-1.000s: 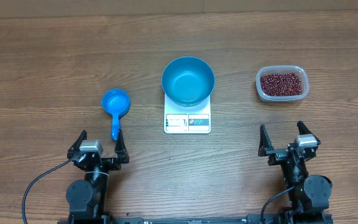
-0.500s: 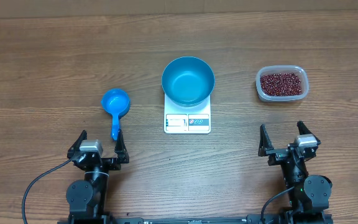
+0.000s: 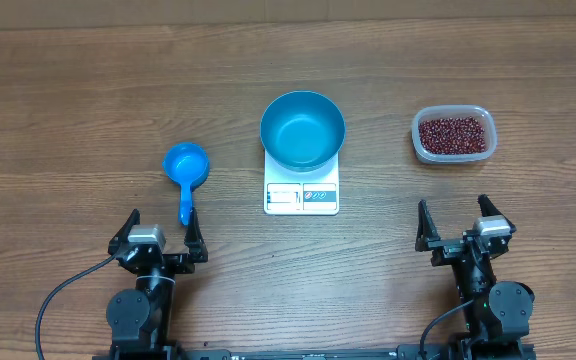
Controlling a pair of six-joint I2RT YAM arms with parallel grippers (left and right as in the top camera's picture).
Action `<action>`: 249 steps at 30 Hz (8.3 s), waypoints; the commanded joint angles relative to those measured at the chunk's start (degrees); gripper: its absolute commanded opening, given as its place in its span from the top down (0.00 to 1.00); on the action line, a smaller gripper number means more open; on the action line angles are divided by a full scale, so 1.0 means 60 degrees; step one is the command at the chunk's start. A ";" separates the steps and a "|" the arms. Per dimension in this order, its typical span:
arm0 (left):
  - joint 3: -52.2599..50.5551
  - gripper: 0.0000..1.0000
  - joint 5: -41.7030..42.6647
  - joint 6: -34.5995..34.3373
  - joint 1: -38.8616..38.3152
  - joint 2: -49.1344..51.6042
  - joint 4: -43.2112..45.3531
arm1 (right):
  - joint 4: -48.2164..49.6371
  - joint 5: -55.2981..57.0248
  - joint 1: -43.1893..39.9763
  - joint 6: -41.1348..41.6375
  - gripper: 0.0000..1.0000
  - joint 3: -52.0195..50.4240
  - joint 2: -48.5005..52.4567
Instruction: Scoop item into bowl and weigh 150g on scale
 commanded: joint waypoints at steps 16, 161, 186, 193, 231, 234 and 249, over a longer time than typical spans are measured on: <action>-0.0036 0.00 -0.0062 -0.0069 0.0095 -0.0091 -0.0018 | 0.0076 -0.0007 -0.0018 -0.0120 0.00 -0.0098 -0.0095; 1.3515 0.00 -0.0546 0.1177 0.0710 1.7664 -0.8936 | 0.0076 -0.0007 -0.0018 -0.0120 0.00 -0.0098 -0.0095; 1.3478 0.00 -0.0375 0.0397 0.0714 1.8181 -0.7712 | 0.0076 -0.0007 -0.0018 -0.0120 0.00 -0.0098 -0.0095; 1.3478 0.01 -0.0372 0.0397 0.0714 1.8877 -0.7431 | 0.0076 -0.0007 -0.0018 -0.0120 0.00 -0.0098 -0.0095; 1.3478 0.96 -0.0372 0.0397 0.0714 1.9220 -0.7034 | 0.0076 -0.0007 -0.0018 -0.0120 0.00 -0.0098 -0.0095; 1.3478 0.96 -0.0372 0.0397 0.0714 1.9220 -0.7038 | 0.0076 -0.0007 -0.0018 -0.0120 0.00 -0.0098 -0.0095; 1.4433 0.96 0.0761 0.0408 0.0729 1.8775 -0.8659 | 0.0076 -0.0007 -0.0018 -0.0120 0.00 -0.0098 -0.0095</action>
